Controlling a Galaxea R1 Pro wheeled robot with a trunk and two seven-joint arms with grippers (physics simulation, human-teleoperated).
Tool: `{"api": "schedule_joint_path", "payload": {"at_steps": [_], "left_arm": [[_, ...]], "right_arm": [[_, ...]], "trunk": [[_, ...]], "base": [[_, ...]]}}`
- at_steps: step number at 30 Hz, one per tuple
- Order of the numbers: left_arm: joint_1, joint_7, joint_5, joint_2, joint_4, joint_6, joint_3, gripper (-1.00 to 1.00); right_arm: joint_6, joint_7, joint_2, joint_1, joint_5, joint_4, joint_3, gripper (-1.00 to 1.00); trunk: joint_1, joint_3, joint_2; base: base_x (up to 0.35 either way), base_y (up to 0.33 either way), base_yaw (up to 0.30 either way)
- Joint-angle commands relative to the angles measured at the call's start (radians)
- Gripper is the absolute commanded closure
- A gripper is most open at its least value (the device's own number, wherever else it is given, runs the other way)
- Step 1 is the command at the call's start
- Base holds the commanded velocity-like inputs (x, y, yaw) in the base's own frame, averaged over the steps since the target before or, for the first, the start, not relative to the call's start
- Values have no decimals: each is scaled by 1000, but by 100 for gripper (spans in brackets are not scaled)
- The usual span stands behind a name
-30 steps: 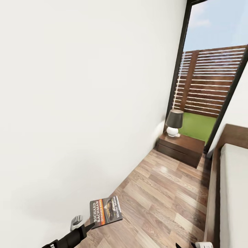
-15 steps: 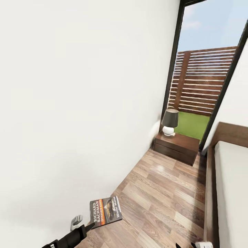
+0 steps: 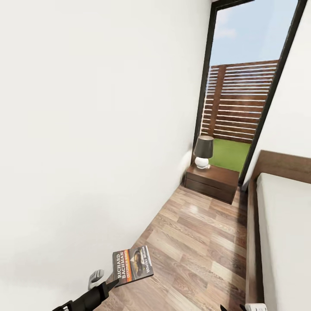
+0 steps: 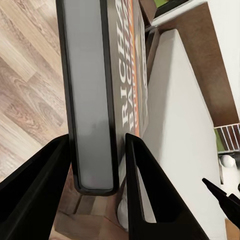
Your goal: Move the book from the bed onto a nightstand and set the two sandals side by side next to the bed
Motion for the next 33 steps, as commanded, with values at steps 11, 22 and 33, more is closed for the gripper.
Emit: {"api": "schedule_joint_path", "payload": {"at_steps": [11,22,33], "left_arm": [[-1,-3,9,0,0,2,-8,100],[-1,-3,9,0,0,2,-8,100],[-1,-3,9,0,0,2,-8,100]], "right_arm": [[-5,6,0,-2,-11,4,8,-100],[-5,8,0,-2,-11,4,8,-100],[-5,8,0,-2,-10,4,8,-100]], "trunk": [[1,-2,-2],[1,1,-2],[1,3,-2]], "base": [[141,-52,-1],[11,-3,-193],[0,0,-203]]}}
